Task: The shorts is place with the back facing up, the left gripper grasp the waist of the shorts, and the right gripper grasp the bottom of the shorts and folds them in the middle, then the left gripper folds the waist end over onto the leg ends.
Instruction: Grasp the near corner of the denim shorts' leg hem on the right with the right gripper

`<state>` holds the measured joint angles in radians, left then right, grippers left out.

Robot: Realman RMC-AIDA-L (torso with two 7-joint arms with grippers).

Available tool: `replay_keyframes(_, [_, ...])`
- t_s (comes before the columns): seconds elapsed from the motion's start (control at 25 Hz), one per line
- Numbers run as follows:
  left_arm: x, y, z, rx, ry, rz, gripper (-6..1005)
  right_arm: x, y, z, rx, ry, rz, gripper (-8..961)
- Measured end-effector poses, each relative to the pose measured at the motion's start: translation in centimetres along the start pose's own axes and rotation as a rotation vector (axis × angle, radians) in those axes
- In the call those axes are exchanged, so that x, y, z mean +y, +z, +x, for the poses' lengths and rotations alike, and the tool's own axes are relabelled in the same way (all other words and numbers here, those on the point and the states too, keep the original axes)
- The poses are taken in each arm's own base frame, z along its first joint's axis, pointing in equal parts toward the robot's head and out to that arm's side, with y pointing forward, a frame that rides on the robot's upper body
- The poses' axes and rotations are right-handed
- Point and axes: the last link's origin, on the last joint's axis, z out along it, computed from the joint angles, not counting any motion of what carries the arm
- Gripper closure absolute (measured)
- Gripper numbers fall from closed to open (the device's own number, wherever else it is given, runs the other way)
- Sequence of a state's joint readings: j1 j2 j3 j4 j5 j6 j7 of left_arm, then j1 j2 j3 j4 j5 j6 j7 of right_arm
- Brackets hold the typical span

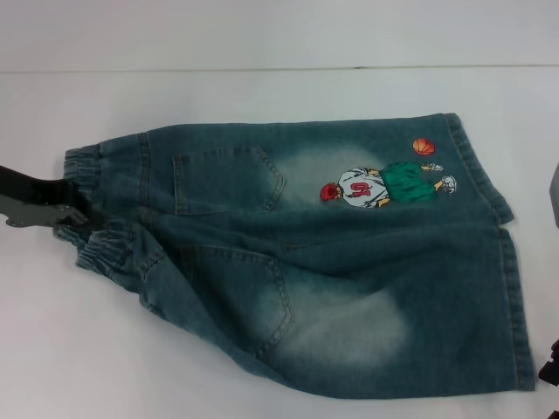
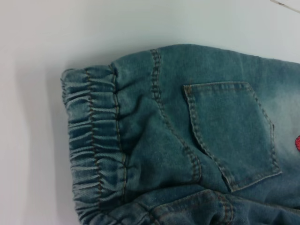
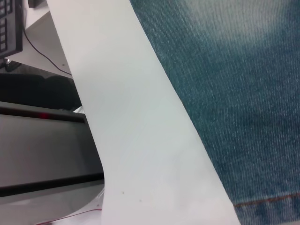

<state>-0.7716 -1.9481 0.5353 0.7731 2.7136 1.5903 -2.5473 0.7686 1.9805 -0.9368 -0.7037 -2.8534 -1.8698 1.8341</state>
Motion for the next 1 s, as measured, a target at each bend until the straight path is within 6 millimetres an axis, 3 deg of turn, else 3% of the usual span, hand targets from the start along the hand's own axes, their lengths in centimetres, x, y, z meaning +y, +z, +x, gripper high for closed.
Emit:
replay_keyframes(0.44, [0.0,0.1,-0.3,-0.006,0.000,-0.004,962,0.1,0.2,-1.2,-0.007,-0.021,0.001,86])
replay_keyframes(1.0, [-0.2,0.3,-0.6,-0.012,-0.006,-0.007,959,-0.1,-1.0,-2.3,-0.055,-0.034,0.029,102])
